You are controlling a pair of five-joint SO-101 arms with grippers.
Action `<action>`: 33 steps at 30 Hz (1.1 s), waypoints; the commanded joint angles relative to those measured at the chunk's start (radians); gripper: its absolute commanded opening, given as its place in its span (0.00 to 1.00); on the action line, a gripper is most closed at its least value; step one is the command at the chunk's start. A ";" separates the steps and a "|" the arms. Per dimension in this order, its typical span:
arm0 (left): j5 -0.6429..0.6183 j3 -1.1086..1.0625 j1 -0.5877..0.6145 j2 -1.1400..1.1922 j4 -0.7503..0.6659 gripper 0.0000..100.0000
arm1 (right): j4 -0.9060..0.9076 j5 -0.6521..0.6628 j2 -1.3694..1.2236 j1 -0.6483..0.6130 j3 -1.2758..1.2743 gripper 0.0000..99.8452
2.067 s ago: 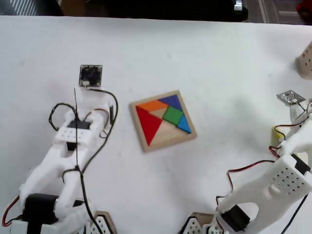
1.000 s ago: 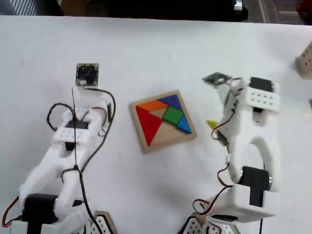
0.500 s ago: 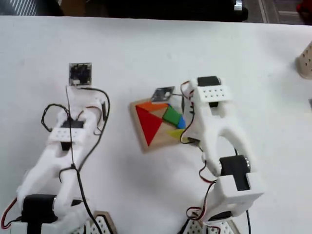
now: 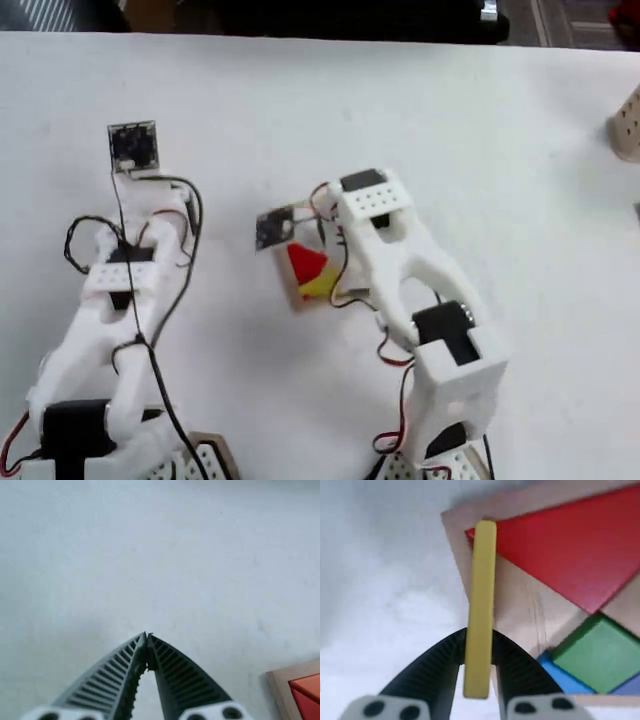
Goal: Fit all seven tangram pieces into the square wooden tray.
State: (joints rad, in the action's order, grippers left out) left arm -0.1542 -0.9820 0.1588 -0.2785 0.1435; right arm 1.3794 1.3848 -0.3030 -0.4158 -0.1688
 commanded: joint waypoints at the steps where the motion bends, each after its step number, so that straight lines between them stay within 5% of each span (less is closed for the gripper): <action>1: 0.025 0.017 0.008 -0.042 -0.029 0.03 | 0.015 0.083 0.002 -0.022 0.051 0.02; 5: 0.026 0.017 0.007 -0.042 -0.029 0.03 | 0.013 0.080 -0.001 -0.015 0.084 0.04; 13: 0.028 0.015 0.005 -0.042 -0.029 0.03 | 0.015 0.054 -0.001 0.001 0.123 0.24; 23: 0.028 0.015 0.002 -0.042 -0.028 0.03 | 0.163 0.031 0.008 0.041 0.331 0.23; 29: 0.028 0.015 0.002 -0.042 -0.028 0.03 | 0.295 -0.189 0.008 0.056 0.545 0.22; 33: 0.028 0.015 0.001 -0.042 -0.028 0.03 | 0.335 -0.351 0.008 0.051 0.562 0.05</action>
State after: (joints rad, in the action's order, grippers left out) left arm -0.1542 -0.9820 0.1588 -0.2785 0.1435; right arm 1.6939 1.1362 -0.3153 -0.3728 0.3391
